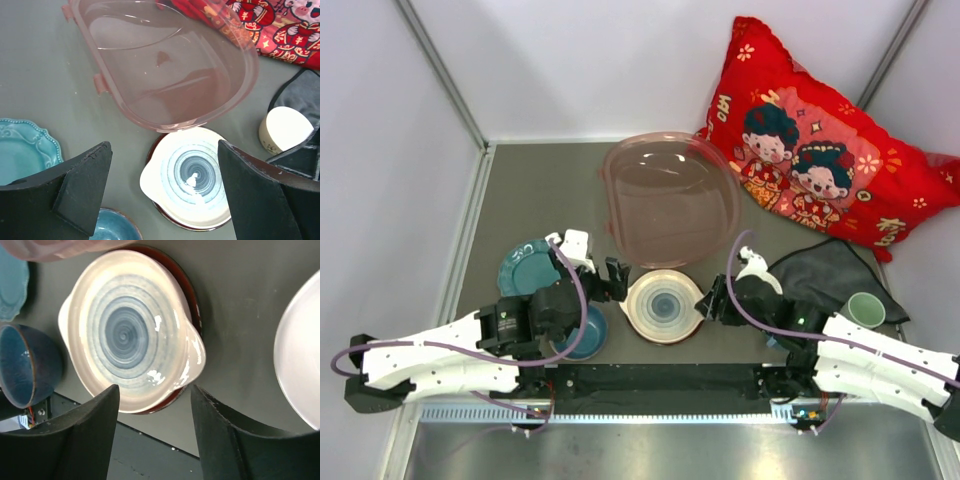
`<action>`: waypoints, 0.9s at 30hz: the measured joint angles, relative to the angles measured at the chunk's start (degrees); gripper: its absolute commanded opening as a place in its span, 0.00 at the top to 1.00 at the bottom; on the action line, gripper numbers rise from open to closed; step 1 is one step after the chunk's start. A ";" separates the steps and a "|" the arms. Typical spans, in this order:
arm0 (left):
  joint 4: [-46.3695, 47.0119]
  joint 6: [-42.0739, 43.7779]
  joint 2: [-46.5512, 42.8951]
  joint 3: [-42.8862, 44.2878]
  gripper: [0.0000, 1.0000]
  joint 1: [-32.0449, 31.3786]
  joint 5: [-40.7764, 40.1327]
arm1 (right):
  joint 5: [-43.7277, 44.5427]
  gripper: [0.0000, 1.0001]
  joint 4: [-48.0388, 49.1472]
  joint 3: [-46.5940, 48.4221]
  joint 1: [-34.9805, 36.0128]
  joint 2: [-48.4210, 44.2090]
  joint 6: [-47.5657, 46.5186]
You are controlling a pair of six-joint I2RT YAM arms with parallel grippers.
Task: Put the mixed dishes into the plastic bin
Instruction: Pick up the plate at the center of the board.
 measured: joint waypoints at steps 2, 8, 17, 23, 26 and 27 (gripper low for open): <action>0.35 -0.09 0.07 -0.07 0.09 0.00 0.22 | 0.17 0.43 -0.28 -0.79 0.04 0.15 1.18; 0.48 -0.61 -0.02 -0.26 0.09 0.00 0.61 | 0.61 0.44 0.00 -1.70 0.28 2.25 3.39; 0.52 -1.31 -0.37 -0.63 0.09 0.00 0.83 | 1.11 0.45 1.40 -2.73 0.31 6.67 5.42; 0.52 -1.36 -0.37 -0.66 0.09 0.00 0.85 | 1.40 0.49 3.74 -2.75 0.31 9.33 6.21; 0.52 -1.36 -0.39 -0.76 0.09 0.00 0.85 | 1.40 0.54 5.16 -2.75 0.31 11.13 6.34; 0.52 -1.36 -0.50 -0.90 0.09 0.00 0.85 | 1.40 0.55 5.64 -2.75 0.31 11.87 6.34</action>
